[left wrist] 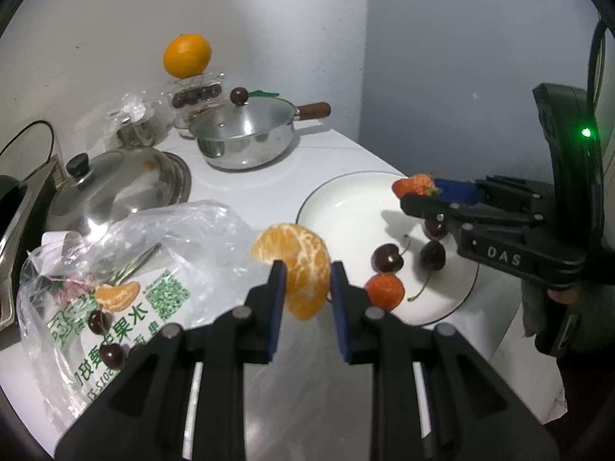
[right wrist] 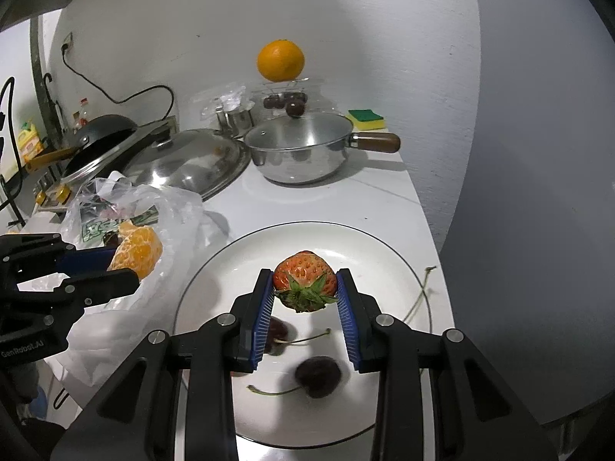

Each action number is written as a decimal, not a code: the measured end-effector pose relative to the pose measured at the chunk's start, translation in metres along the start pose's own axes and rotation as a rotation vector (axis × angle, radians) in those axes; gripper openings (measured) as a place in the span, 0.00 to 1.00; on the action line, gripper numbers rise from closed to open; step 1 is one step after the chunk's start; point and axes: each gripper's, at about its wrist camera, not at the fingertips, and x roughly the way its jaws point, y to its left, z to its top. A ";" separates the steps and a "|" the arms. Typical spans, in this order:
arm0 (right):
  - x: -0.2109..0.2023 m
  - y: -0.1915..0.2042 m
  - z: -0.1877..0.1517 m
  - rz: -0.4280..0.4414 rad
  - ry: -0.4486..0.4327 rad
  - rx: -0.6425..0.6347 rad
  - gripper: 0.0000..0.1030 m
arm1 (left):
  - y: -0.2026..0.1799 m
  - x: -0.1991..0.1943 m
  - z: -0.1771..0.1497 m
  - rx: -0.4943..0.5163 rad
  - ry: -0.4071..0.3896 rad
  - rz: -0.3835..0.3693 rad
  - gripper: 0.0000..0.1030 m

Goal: Organize fruits
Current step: 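Carry the tangerine segment and strawberry in both grippers over the white plate, then lower both grippers to the plate and open them to release the fruit, then move both open grippers back to the dark cherries on the plastic bag, then close left gripper on a dark cherry while right gripper closes on another cherry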

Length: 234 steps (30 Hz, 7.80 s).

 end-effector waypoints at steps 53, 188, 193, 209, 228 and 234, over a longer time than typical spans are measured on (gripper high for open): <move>0.039 -0.027 -0.003 -0.024 0.078 0.040 0.35 | -0.010 0.058 0.016 -0.019 0.058 -0.065 0.53; 0.107 0.249 -0.004 0.205 0.227 -0.271 0.33 | 0.181 -0.082 -0.094 -0.233 -0.091 0.180 0.53; 0.100 0.239 -0.003 0.204 0.201 -0.264 0.31 | 0.169 -0.080 -0.086 -0.202 -0.098 0.171 0.53; 0.092 0.191 0.009 0.160 0.151 -0.217 0.30 | 0.162 -0.021 -0.078 -0.213 0.019 0.173 0.53; 0.097 0.188 0.011 0.159 0.142 -0.215 0.30 | 0.166 0.007 -0.086 -0.208 0.104 0.156 0.29; 0.092 0.189 0.012 0.156 0.133 -0.219 0.30 | 0.163 0.002 -0.087 -0.202 0.097 0.132 0.29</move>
